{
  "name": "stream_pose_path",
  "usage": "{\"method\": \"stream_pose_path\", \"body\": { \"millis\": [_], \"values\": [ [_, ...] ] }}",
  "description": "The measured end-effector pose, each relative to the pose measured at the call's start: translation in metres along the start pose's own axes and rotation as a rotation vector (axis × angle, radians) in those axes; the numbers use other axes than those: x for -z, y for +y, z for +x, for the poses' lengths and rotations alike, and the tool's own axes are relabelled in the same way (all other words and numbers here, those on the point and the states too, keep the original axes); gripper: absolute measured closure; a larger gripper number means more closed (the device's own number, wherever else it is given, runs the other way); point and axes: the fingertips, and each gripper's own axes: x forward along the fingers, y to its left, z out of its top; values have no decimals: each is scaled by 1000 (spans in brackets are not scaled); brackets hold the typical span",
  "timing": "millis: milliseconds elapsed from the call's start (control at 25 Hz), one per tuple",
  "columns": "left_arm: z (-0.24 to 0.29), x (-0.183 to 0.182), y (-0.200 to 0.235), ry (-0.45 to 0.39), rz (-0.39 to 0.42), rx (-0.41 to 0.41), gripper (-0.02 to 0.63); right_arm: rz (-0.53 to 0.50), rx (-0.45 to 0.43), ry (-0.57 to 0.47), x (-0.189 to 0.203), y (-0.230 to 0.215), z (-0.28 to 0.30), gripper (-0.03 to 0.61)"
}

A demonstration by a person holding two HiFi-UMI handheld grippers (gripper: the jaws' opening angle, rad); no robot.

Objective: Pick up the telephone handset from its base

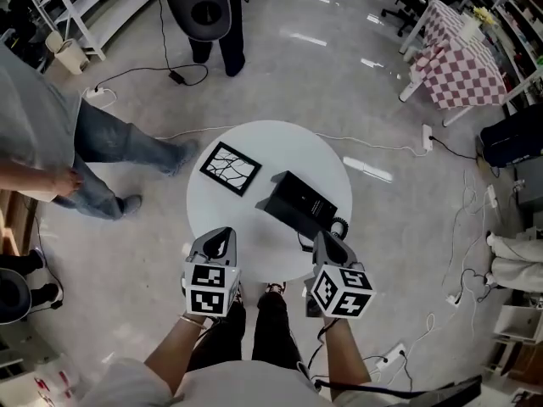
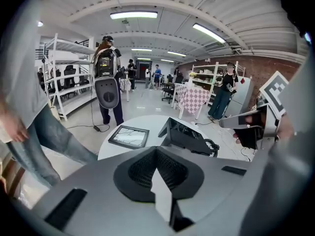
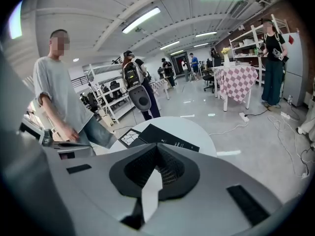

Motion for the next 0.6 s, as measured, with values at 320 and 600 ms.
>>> {"method": "stream_pose_path", "body": {
  "millis": [320, 600],
  "values": [
    [2, 19, 11, 30, -33, -43, 604, -65, -53, 54, 9, 2, 27, 541],
    [-3, 28, 22, 34, -68, -84, 604, -134, -84, 109, 18, 5, 39, 471]
  ]
}}
